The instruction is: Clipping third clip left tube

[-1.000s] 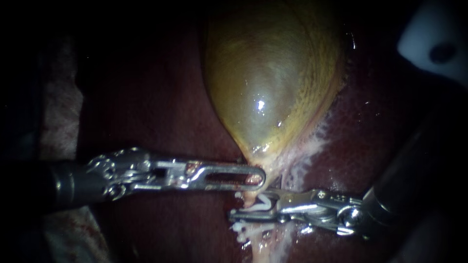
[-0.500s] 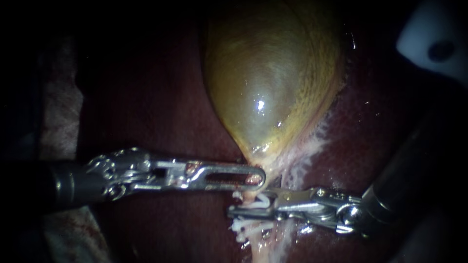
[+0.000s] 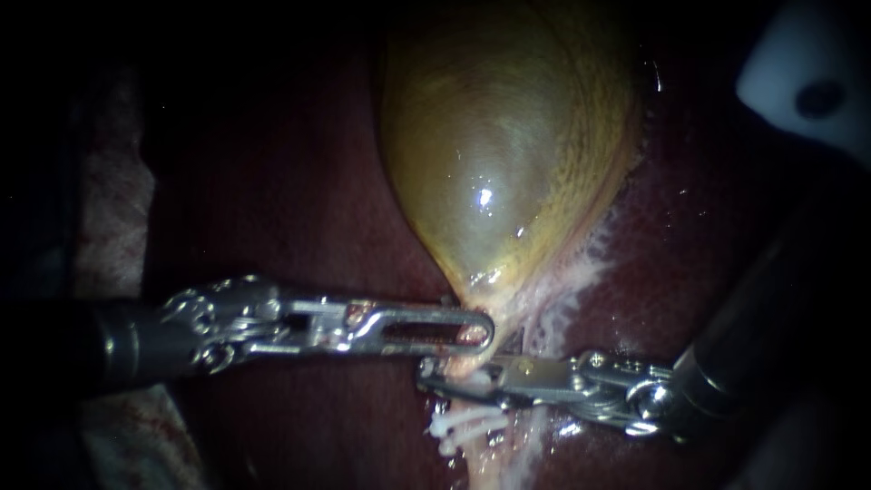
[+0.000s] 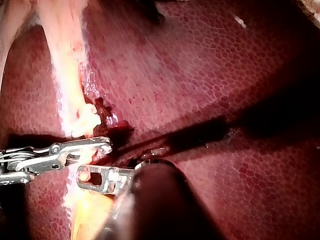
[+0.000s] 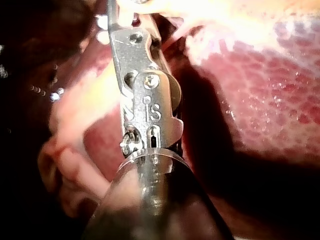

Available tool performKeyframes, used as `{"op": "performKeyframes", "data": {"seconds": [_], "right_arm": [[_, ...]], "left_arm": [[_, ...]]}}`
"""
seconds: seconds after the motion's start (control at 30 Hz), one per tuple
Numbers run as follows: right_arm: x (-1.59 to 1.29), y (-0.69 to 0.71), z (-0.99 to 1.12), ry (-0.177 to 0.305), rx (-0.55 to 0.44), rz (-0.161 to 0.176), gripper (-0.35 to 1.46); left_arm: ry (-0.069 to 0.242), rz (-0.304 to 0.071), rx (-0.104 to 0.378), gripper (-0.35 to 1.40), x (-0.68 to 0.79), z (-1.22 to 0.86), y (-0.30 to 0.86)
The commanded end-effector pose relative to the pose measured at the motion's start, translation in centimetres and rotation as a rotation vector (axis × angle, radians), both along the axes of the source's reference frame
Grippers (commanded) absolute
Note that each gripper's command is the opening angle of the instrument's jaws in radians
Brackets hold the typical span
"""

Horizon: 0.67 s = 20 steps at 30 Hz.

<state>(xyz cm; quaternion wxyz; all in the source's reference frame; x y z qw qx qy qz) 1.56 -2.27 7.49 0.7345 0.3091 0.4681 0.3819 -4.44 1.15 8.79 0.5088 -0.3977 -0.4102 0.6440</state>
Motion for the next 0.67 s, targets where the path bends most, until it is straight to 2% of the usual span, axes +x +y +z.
{"op": "performKeyframes", "data": {"seconds": [0.03, 0.67], "right_arm": [[0.0, 0.0, 0.0, 0.0, 0.0, 0.0, -0.35], [0.0, -0.01, 0.03, 0.0, 0.004, 0.002, -0.35]], "left_arm": [[0.0, 0.0, 0.0, -0.35, 0.0, 0.0, 0.0], [0.0, 0.0, 0.0, -0.35, 0.0, 0.0, 0.0]]}}
